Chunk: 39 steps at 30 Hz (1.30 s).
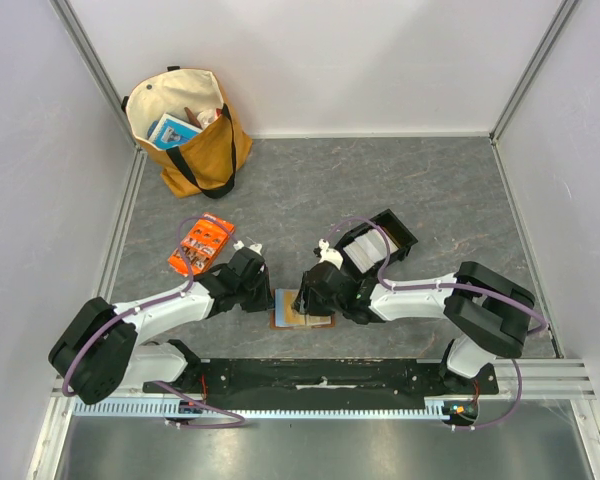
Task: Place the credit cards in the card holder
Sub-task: Insert the credit card into the card holder.
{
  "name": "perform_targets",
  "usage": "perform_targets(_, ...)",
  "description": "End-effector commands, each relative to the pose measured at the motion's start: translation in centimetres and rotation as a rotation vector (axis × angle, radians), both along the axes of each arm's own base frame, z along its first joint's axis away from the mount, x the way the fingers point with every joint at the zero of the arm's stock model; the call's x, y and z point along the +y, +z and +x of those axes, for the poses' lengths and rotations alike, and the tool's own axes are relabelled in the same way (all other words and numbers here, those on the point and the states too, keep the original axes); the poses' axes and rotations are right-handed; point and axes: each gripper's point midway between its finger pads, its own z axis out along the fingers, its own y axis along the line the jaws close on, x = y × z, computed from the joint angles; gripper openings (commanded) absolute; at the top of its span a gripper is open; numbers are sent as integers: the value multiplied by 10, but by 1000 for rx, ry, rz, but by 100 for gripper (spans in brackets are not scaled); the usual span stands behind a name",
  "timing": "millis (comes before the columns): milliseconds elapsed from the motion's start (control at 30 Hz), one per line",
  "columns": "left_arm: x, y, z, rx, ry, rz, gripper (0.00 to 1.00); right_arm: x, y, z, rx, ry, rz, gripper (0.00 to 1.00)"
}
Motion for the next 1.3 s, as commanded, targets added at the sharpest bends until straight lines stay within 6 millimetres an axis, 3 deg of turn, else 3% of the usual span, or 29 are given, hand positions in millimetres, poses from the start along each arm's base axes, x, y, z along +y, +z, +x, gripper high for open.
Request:
perform_targets(0, 10, -7, -7, 20, -12, 50, 2, 6, 1, -2, -3, 27, 0, 43)
perform_targets(300, 11, -8, -8, 23, -9, 51, 2, 17, 15, 0, -32, 35, 82, 39)
perform_targets(667, 10, -7, -8, 20, -12, 50, 2, 28, 17, -4, -23, 78, 125, 38)
perform_targets(800, 11, -7, -8, 19, -9, 51, 2, 17, 22, 1, -52, 49, 89, 41)
perform_targets(1167, 2, 22, -1, -42, -31, -7, 2, -16, 79, 27, -229, -38, 35, 56)
perform_targets(1267, 1, 23, -2, -39, -41, -12, 2, -39, 90, 40, -264, -86, -8, 62)
